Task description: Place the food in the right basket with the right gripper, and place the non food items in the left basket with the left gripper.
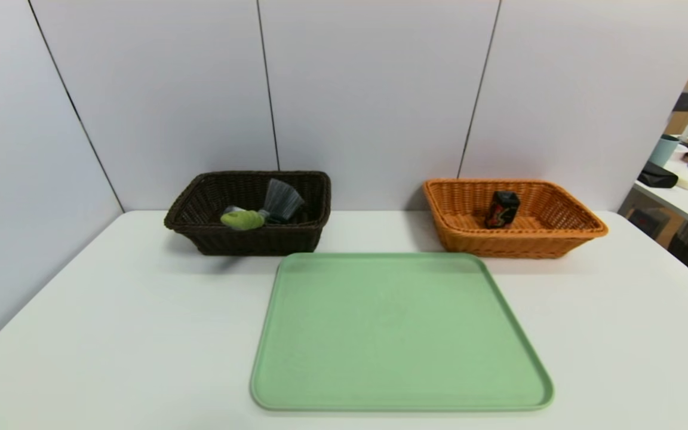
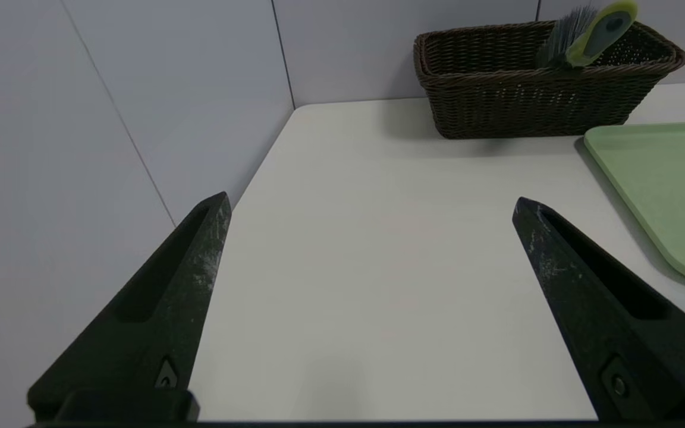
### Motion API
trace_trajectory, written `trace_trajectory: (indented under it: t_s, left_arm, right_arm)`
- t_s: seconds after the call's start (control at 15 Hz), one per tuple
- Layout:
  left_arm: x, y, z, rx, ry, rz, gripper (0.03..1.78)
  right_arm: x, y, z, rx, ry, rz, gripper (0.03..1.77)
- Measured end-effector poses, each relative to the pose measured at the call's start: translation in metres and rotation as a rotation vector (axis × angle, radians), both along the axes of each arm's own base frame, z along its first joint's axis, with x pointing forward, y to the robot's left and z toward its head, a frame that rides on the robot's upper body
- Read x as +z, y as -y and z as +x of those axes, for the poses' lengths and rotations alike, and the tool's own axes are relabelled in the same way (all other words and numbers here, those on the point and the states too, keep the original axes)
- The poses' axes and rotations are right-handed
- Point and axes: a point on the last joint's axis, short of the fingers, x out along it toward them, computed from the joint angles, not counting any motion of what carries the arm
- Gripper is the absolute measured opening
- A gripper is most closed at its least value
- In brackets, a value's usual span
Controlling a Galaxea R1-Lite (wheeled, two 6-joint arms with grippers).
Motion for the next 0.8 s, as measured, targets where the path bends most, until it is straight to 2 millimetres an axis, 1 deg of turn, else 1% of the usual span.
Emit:
trace_trajectory:
  t_s: [0.07, 0.27, 0.33, 0.4, 0.47, 0.8]
  left_arm:
    - [-0.005, 0.000, 0.006, -0.008, 0.017, 0.012, 1.69]
    - [-0.029, 0.001, 0.028, -0.028, 0.060, 0.073, 1.69]
    - [-0.038, 0.001, 0.034, -0.037, 0.085, 0.100, 1.69]
    - [-0.041, 0.002, 0.037, -0.048, 0.121, 0.114, 1.69]
    - [-0.044, 0.002, 0.039, -0.058, 0.136, 0.116, 1.69]
    - [-0.068, 0.004, 0.044, -0.141, -0.050, 0.068, 1.69]
  right_arm:
    - [-0.006, 0.000, 0.007, 0.003, 0.038, -0.003, 1.70]
    - [-0.032, -0.001, 0.026, 0.032, 0.111, -0.028, 1.70]
    - [-0.038, -0.002, 0.029, 0.053, 0.142, -0.045, 1.70]
    - [-0.040, -0.002, 0.031, 0.068, 0.162, -0.055, 1.70]
    - [-0.045, -0.002, 0.033, 0.072, 0.135, -0.057, 1.70]
    - [-0.076, -0.002, 0.040, 0.072, -0.155, -0.029, 1.70]
